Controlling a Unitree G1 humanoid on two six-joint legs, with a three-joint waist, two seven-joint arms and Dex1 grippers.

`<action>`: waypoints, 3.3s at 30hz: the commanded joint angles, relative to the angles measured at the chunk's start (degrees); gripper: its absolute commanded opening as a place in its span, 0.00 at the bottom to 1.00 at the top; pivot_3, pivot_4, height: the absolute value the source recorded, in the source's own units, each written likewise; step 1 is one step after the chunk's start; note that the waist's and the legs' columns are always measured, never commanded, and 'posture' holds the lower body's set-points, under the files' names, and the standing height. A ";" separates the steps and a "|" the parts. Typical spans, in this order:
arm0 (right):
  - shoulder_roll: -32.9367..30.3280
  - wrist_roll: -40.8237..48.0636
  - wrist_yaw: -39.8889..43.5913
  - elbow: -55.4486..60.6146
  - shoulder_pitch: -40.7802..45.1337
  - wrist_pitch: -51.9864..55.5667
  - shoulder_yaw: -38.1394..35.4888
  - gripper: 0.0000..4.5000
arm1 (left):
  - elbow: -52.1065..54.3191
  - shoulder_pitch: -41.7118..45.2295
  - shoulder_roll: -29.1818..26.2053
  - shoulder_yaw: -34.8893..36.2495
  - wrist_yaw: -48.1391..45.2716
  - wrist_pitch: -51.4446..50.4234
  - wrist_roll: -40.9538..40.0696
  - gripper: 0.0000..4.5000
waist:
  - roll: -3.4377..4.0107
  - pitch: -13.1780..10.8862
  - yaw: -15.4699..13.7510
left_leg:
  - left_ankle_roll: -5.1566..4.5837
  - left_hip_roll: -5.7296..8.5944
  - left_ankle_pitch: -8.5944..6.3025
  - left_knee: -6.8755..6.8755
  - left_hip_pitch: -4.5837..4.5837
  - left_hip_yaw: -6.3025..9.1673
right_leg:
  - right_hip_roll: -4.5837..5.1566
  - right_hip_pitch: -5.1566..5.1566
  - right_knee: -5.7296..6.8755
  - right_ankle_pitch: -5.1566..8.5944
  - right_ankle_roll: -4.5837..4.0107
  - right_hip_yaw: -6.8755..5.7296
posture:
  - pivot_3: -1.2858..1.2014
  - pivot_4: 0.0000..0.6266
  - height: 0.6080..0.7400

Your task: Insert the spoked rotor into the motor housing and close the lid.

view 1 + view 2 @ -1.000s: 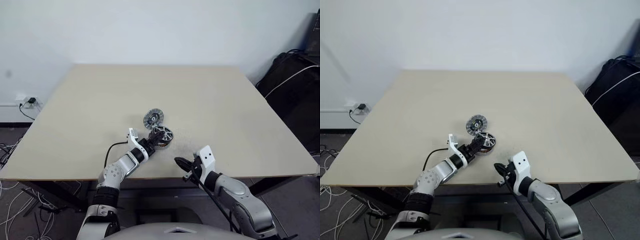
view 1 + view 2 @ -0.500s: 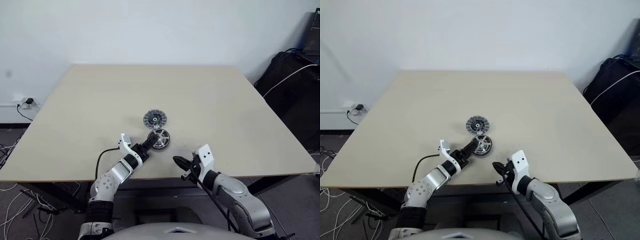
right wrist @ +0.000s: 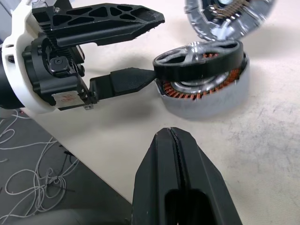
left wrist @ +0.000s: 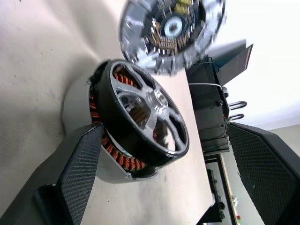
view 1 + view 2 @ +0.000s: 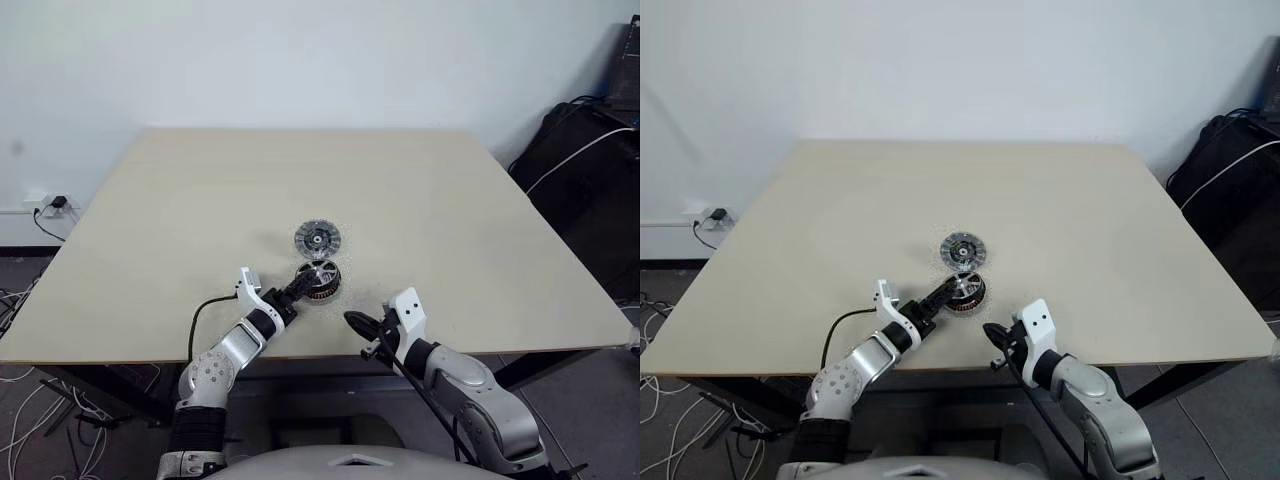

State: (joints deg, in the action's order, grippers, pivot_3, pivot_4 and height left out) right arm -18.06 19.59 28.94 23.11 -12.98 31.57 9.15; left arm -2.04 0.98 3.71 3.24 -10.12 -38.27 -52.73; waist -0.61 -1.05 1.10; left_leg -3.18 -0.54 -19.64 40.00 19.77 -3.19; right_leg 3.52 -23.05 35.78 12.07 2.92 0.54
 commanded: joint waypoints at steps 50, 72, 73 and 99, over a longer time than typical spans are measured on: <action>3.35 -5.60 0.23 -7.14 12.78 -0.93 6.39 0.00 | 8.22 -15.89 -8.65 -14.34 -4.42 41.22 48.36 0.00 | 0.29 -0.20 -0.40 | -0.04 -0.12 -0.04 -0.01 0.38 -0.08 | 0.08 -0.50 0.04 0.00 -0.04 -0.02 | 0.52 0.00 1.00; 6.55 -8.86 -1.37 -14.29 16.87 -3.40 6.99 0.00 | 8.07 -15.89 -8.04 -14.14 -4.98 39.65 47.86 0.00 | 0.31 -0.18 -0.36 | -0.03 -0.09 -0.03 -0.01 0.37 -0.10 | 0.06 -0.48 0.07 -0.01 -0.03 -0.01 | 0.52 0.00 1.00; 6.83 -9.04 -1.82 -14.33 16.87 -3.61 6.82 0.00 | 7.98 -15.87 -8.01 -14.22 -5.01 39.61 47.87 0.00 | 0.31 -0.17 -0.36 | -0.02 -0.09 -0.03 -0.01 0.36 -0.10 | 0.05 -0.48 0.07 -0.01 -0.03 -0.01 | 0.52 0.00 1.00; 7.38 -14.29 -3.90 -16.42 17.85 -7.59 8.23 0.00 | 7.46 -15.32 -7.70 -14.94 -4.93 38.89 48.11 0.00 | 0.34 -0.14 -0.35 | 0.01 -0.06 -0.01 -0.01 0.24 -0.13 | 0.03 -0.38 0.12 -0.01 -0.03 0.01 | 0.52 0.00 1.00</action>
State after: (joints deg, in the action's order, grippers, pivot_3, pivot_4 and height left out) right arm -10.59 5.51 25.07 5.78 3.72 25.23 18.09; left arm 4.76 -15.09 -4.49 -11.35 -15.04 0.34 -4.67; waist -0.27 -1.18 0.75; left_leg -3.17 -0.60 -19.65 40.00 20.01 -3.32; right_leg 3.55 -23.42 35.90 12.05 2.89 0.55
